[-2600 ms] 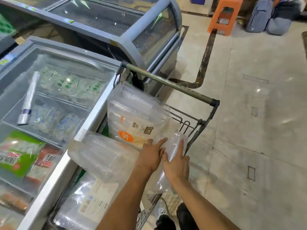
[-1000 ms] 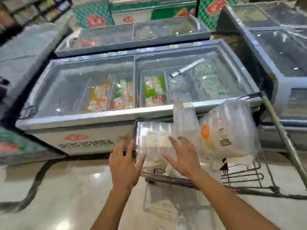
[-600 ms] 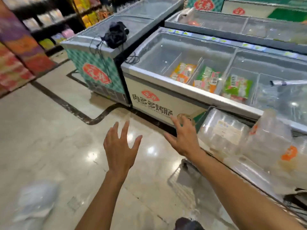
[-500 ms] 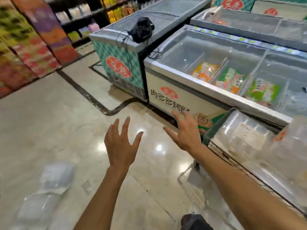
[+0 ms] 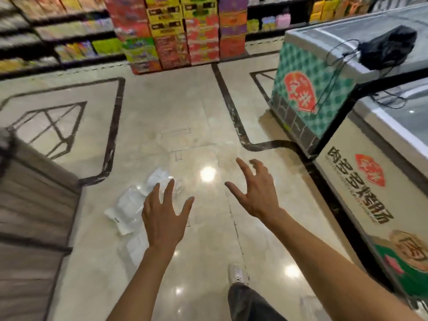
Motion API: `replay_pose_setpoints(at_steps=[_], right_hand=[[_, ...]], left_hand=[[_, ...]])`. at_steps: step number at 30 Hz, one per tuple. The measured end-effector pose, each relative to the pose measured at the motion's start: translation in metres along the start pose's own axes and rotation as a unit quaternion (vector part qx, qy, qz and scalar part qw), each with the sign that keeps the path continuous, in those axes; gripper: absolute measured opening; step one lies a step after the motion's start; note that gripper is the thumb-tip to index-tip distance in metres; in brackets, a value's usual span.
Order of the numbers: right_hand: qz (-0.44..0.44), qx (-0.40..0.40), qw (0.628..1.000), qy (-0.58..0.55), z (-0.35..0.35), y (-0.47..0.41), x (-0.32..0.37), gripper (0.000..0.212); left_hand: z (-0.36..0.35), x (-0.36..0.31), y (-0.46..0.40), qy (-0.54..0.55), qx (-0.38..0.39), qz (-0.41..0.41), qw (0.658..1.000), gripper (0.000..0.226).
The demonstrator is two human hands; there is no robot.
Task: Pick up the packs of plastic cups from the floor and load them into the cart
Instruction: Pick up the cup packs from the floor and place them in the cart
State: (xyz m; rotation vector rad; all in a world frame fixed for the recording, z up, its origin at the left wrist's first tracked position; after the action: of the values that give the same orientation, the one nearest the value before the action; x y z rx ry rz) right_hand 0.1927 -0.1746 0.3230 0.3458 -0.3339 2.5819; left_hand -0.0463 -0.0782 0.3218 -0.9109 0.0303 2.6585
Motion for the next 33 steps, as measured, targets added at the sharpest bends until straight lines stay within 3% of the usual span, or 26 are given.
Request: replay_pose_setpoints(at_steps=[14, 21, 28, 33], right_hand=[[0.176, 0.122, 0.976, -0.042, -0.141, -0.23, 0.149, 0.072], [0.214, 0.167, 0.962, -0.006, -0.234, -0.339, 0.231, 0.073], [0.24, 0.2, 0.95, 0.019, -0.332, -0.445, 0.274, 0.073], [0.294, 0.238, 0.925, 0.038, -0.454, -0.513, 0.293, 0.07]], left_hand=[[0.021, 0.125, -0.161, 0.002, -0.069, 0.213, 0.975, 0.081], [0.002, 0.21, -0.294, 0.03, -0.06, 0.258, 0.964, 0.087], [-0.054, 0.276, -0.408, 0.029, -0.017, 0.284, 0.958, 0.08], [-0.14, 0.326, -0.485, 0.046, 0.003, 0.358, 0.933, 0.078]])
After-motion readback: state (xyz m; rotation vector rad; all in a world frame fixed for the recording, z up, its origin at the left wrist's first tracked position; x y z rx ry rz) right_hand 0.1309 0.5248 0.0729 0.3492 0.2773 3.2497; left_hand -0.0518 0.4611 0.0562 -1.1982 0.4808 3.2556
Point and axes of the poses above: each hand's wrist, its own y-axis away from the middle knuckle, its own z-axis out of the back of the hand, x = y × z, the point moved 1 cm from there along -y, towards the middle knuckle, and after that the axes turned 9 degrees about y, right-handed, at the moved point
